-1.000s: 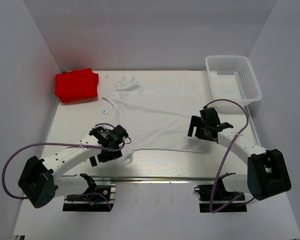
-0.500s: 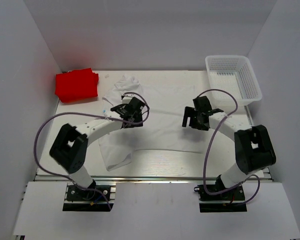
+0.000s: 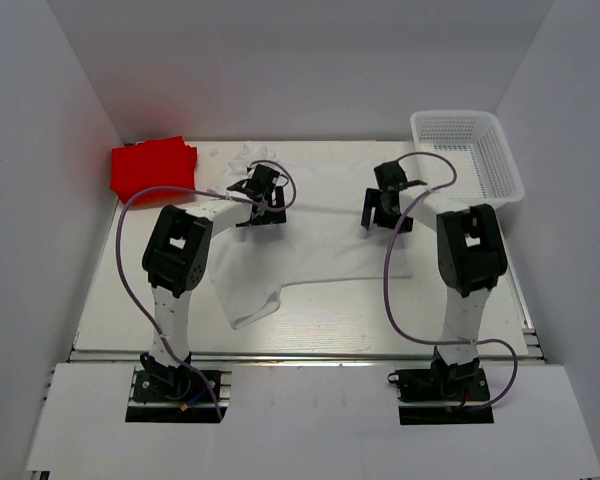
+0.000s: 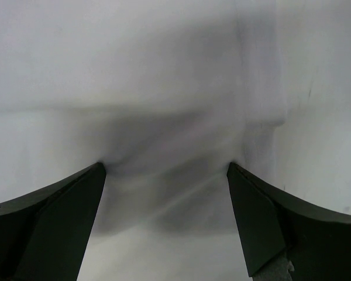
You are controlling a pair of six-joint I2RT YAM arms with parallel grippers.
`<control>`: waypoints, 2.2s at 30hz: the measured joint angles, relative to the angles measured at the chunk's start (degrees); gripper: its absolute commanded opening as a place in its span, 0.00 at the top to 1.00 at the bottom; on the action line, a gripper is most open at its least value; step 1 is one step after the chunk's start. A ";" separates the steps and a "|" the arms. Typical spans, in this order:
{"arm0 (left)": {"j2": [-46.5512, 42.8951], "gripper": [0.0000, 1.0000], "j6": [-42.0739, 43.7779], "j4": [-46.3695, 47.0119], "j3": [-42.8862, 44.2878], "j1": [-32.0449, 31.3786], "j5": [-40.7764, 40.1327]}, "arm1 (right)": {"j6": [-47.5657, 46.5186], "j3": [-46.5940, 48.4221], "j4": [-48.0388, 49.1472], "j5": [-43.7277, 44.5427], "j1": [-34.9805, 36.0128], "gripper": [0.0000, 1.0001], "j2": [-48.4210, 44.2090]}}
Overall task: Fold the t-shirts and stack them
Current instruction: Flatten out the tshirt, then grap the side of the flattened tshirt closest away from the robot with both arms
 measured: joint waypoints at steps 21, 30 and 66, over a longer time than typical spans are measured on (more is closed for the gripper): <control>-25.00 0.00 1.57 0.50 -18.01 0.96 9.86 | -1.60 -5.29 -2.23 -1.09 -2.62 0.10 -20.70; -42.69 0.00 -5.31 -5.53 -41.46 -0.52 14.16 | 5.97 -21.86 -3.23 2.80 -7.10 0.10 -26.51; -49.29 1.00 -8.31 -11.63 -48.74 -3.58 21.49 | 12.26 -29.42 11.50 -12.28 -13.18 0.97 -21.97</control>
